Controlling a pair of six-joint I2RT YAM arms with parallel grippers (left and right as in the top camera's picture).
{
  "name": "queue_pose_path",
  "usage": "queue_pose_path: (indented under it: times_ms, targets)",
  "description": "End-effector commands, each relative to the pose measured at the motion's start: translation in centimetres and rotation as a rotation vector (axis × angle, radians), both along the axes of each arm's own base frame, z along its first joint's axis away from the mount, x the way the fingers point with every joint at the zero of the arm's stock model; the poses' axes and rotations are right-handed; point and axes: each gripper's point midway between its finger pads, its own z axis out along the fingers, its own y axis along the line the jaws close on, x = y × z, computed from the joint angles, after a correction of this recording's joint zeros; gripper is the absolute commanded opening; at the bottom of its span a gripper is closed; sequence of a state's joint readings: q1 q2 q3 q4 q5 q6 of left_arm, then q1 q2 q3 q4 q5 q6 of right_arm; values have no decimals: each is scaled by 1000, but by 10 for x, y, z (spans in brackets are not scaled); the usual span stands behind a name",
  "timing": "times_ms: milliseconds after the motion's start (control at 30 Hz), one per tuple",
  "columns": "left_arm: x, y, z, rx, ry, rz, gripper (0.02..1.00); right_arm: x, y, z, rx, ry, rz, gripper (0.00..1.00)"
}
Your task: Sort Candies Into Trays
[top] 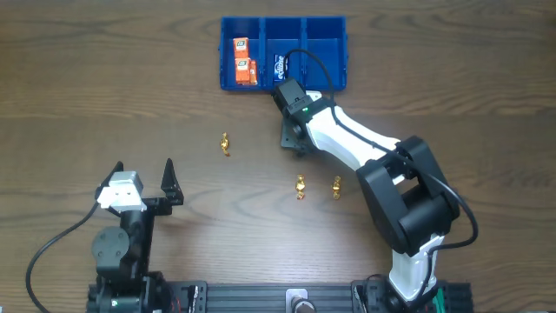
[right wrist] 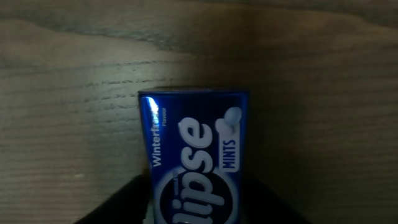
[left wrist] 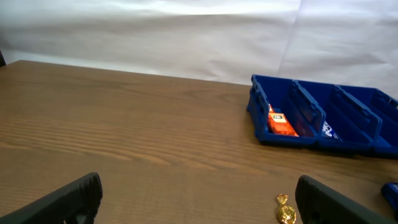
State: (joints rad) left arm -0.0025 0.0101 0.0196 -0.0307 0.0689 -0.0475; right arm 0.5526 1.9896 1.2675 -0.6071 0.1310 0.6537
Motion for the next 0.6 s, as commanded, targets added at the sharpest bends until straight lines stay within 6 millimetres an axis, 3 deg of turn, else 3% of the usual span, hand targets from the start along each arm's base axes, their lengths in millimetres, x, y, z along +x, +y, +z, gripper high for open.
queue_pose_path:
  times_ms: [33, 167, 267, 300, 467, 500, 533, 600]
  targets:
    - [-1, 0, -16, 10, 52, -5, 998, -1, -3, -7, -8, 13, -10, 305]
    - [-1, 0, -16, 10, 52, -5, 998, 2, 1, 6, 3, -7, -5, 251]
    - [-1, 0, -16, 10, 52, -5, 998, 13, 13, 50, 23, -97, 31, 240]
    - [-1, 0, -16, 10, 51, -5, 998, 29, 17, 90, 30, -182, 34, 242]
    - [-1, 0, -16, 10, 52, -5, 998, 88, 29, 190, 16, -358, 73, 244]
    - [-1, 0, -16, 10, 52, -5, 998, 101, 31, 203, 9, -382, 79, 246]
    - [-1, 0, -16, 10, 52, -5, 998, 131, 37, 219, 12, -426, 84, 251]
    - [-1, 0, -16, 10, 52, -5, 998, 154, 38, 216, 12, -448, 67, 253]
